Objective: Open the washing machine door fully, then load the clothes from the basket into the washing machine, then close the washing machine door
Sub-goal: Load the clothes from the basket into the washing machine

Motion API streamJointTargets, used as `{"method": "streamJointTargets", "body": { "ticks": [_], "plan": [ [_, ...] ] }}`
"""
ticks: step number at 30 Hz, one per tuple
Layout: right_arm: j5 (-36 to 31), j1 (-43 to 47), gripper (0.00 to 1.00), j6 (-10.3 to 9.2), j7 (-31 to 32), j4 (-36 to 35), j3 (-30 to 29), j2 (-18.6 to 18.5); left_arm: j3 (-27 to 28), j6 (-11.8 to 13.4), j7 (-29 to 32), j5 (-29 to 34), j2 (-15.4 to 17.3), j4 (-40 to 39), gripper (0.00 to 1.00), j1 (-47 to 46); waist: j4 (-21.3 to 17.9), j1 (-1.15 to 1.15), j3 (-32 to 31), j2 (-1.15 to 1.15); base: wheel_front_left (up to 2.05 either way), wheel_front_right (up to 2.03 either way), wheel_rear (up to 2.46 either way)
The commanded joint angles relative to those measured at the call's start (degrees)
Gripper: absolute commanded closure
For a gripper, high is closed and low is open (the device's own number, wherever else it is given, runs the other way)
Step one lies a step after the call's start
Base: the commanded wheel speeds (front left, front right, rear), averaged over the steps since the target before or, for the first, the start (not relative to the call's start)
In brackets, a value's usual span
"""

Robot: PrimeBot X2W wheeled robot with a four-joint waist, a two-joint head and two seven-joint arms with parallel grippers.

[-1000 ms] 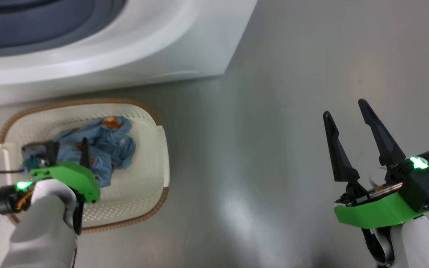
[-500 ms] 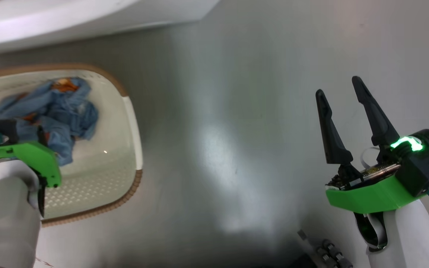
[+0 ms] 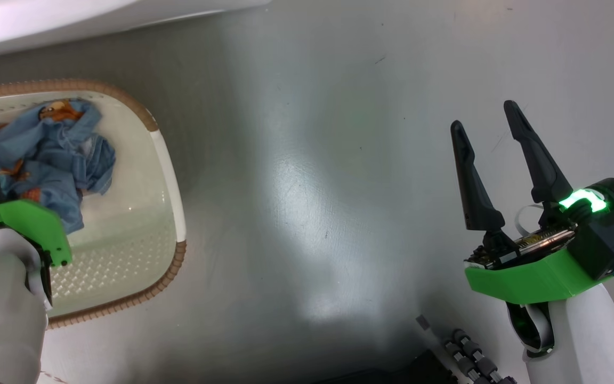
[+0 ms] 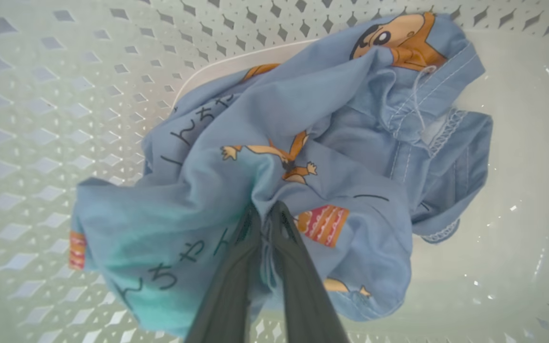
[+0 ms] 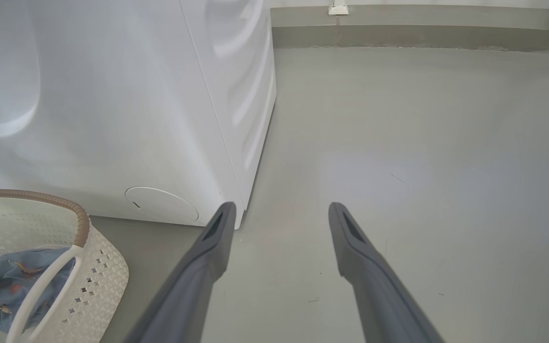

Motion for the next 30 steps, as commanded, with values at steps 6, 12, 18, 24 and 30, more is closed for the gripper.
{"method": "streamJointTargets", "body": {
  "ticks": [6,12,18,24,30],
  "plan": [
    [0.0,1.7,0.00,0.09,-0.7,-1.2,1.1,0.3,2.0,0.3,-1.6,-1.8,2.5,0.3,1.00,1.7,0.4,0.00,-0.9,0.00,0.00,0.00,0.00],
    [0.1,1.7,0.00,0.09,-0.7,-1.1,0.8,0.3,3.1,-0.8,-5.5,-3.3,2.7,0.2,1.00,2.7,0.8,0.00,-2.1,0.00,0.00,0.00,0.00],
    [0.1,2.0,0.00,0.09,-0.7,-1.0,0.2,0.1,4.1,-1.1,-8.2,-3.9,2.6,-3.0,1.00,5.1,1.7,0.00,-3.6,0.00,0.00,0.00,0.00],
    [-0.5,3.1,0.00,0.09,-0.7,-1.2,-1.1,-0.7,7.8,1.2,-8.3,-1.3,1.0,-19.6,1.00,12.5,4.1,0.00,-6.3,0.00,0.00,0.00,0.00],
    [-0.8,4.3,0.00,0.09,-0.7,-0.9,-2.4,-1.6,11.2,1.4,-8.3,2.3,-1.7,-32.3,1.00,19.7,6.1,0.00,-10.1,0.00,0.00,0.00,0.00]
  ]
}}
